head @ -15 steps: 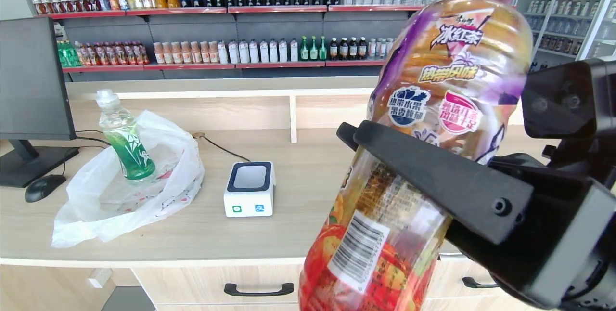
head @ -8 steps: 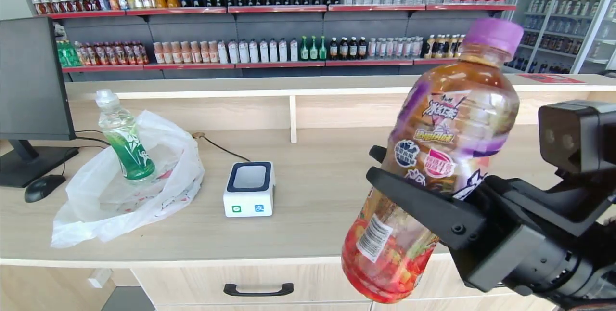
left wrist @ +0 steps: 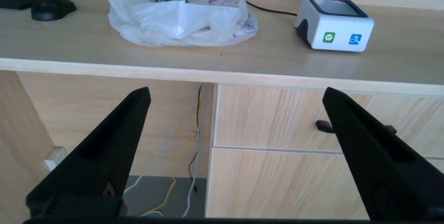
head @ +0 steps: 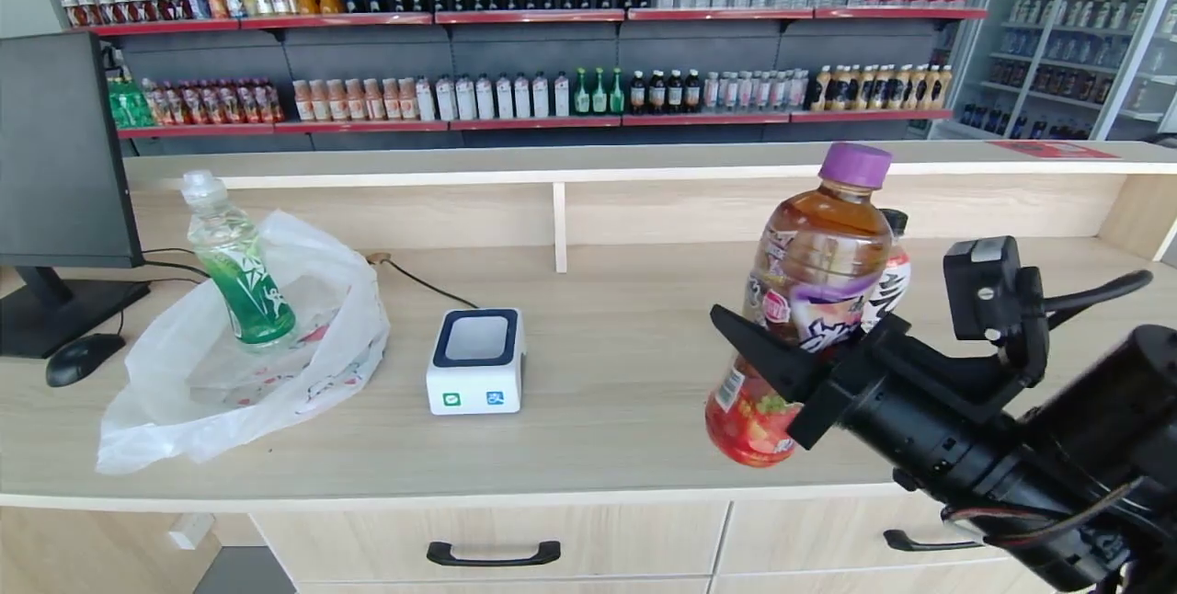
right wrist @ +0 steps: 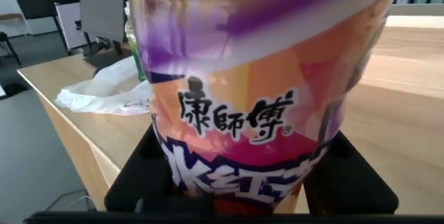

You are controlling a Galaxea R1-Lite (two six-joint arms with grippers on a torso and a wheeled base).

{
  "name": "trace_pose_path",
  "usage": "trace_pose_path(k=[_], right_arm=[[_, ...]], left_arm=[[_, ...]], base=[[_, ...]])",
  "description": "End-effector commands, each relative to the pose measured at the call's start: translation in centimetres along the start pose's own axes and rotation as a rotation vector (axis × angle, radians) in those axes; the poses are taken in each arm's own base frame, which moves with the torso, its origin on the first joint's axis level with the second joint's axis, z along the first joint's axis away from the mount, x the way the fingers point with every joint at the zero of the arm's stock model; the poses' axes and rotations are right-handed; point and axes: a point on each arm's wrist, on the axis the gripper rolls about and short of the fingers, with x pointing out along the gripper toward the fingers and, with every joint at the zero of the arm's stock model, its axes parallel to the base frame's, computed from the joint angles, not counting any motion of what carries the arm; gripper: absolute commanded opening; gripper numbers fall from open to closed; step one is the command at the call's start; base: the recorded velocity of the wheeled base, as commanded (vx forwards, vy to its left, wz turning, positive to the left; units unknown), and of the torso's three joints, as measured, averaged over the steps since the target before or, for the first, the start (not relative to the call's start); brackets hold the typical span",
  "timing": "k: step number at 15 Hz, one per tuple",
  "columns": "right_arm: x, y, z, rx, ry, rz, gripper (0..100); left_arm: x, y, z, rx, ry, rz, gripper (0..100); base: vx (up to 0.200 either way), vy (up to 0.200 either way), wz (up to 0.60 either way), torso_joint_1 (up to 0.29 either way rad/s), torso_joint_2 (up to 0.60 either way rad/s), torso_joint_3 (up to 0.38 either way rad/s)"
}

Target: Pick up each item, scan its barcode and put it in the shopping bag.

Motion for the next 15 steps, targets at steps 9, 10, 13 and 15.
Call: trace_pose_path(k=[9, 10, 13, 15], right_arm=[[0.1, -6.4, 0.1, -0.216, 0.004, -0.301, 0], [0.3, -6.5, 0.4, -0.218, -0.010, -0.305, 0], [0.2, -7.0, 0.9, -0.226, -0.028, -0.324, 0], [0.0, -7.2, 1.0, -0.225, -0.032, -0.334, 0]], left_arm=[[0.0, 0.0, 0.0, 0.001, -0.001, 0.000, 100], [0.0, 0.0, 0.0, 0.003, -0.001, 0.000, 100], [0.0, 0.0, 0.0, 0.012, 0.002, -0.003, 100], [0.0, 0.0, 0.0, 0.013, 0.002, -0.003, 100]], base=[[0.000, 0.000, 0.00, 0.000, 0.00, 0.000], [0.000, 0.000, 0.00, 0.000, 0.00, 0.000], [0.000, 0.000, 0.00, 0.000, 0.00, 0.000], [0.000, 0.000, 0.00, 0.000, 0.00, 0.000]])
